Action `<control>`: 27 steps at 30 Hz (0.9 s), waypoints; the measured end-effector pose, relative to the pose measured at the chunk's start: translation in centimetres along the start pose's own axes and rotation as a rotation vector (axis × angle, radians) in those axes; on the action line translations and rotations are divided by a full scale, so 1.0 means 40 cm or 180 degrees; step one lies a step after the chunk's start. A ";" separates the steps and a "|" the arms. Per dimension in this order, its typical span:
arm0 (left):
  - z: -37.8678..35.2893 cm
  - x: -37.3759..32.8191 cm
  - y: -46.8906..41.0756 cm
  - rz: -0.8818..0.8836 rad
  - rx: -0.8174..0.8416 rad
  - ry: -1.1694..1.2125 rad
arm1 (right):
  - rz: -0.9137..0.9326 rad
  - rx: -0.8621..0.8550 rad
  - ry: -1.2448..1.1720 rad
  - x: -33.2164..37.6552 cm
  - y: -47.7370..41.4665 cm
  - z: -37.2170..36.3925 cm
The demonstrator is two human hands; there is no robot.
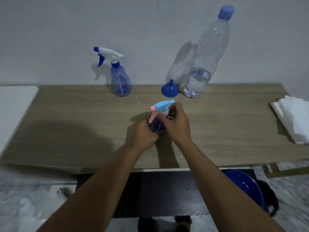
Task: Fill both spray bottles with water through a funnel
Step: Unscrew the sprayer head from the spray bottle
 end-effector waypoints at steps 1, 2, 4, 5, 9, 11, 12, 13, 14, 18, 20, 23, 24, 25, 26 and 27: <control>0.001 -0.005 0.008 -0.0012 -0.0003 0.0031 | 0.0016 0.0053 -0.0016 0.001 -0.003 -0.003; 0.003 -0.014 0.014 -0.0052 -0.0005 0.0046 | 0.0006 0.0142 -0.0072 0.000 -0.004 -0.006; 0.010 -0.029 0.021 -0.0132 -0.0049 0.0050 | -0.0130 0.0381 -0.0294 -0.011 -0.006 -0.013; 0.011 -0.032 0.022 -0.0163 -0.0062 0.0053 | -0.0192 0.0466 -0.0340 -0.019 -0.006 -0.014; 0.009 -0.030 0.023 -0.0165 -0.0001 0.0048 | -0.0135 0.0285 -0.0135 -0.011 -0.005 0.003; 0.010 -0.031 0.022 -0.0203 0.0022 0.0045 | -0.0017 0.0305 -0.0135 0.003 -0.004 -0.002; 0.009 -0.031 0.020 -0.0227 0.0028 0.0003 | 0.0001 0.0384 -0.0158 0.005 -0.003 -0.007; 0.009 -0.032 0.020 -0.0247 0.0041 -0.0031 | -0.0005 0.0458 -0.0218 0.002 -0.002 -0.009; 0.010 -0.032 0.019 -0.0276 0.0028 -0.0079 | -0.0016 0.0517 -0.0268 0.001 0.001 -0.010; 0.002 -0.023 0.017 -0.0298 0.0052 -0.0114 | -0.0146 0.0320 -0.0238 -0.019 0.004 0.008; 0.002 -0.022 0.016 -0.0313 0.0047 -0.0043 | 0.0006 0.0249 -0.0118 -0.005 0.000 0.010; -0.006 -0.019 0.012 -0.0314 0.0100 0.0011 | 0.0075 0.0455 -0.0125 0.003 0.003 -0.003; -0.006 -0.021 0.012 -0.0321 0.0098 -0.0021 | 0.0066 0.0504 -0.0127 0.001 0.006 -0.005; -0.006 -0.022 0.013 -0.0325 0.0105 -0.0070 | 0.0053 0.0512 -0.0128 -0.003 0.009 -0.004; -0.003 -0.028 0.017 -0.0334 0.0109 -0.0113 | 0.0041 0.0482 -0.0126 -0.006 0.013 -0.002; -0.006 -0.027 0.016 -0.0354 0.0124 -0.0150 | 0.0041 0.0423 -0.0134 -0.008 0.015 0.002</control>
Point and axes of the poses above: each hand's wrist, its own y-axis away from the middle knuckle, its own z-axis out of the back of the hand, x = y × z, the point moved 10 cm from there along -y, towards the middle knuckle, and after that the axes turned 13 degrees about -y, right-handed, at the moved point
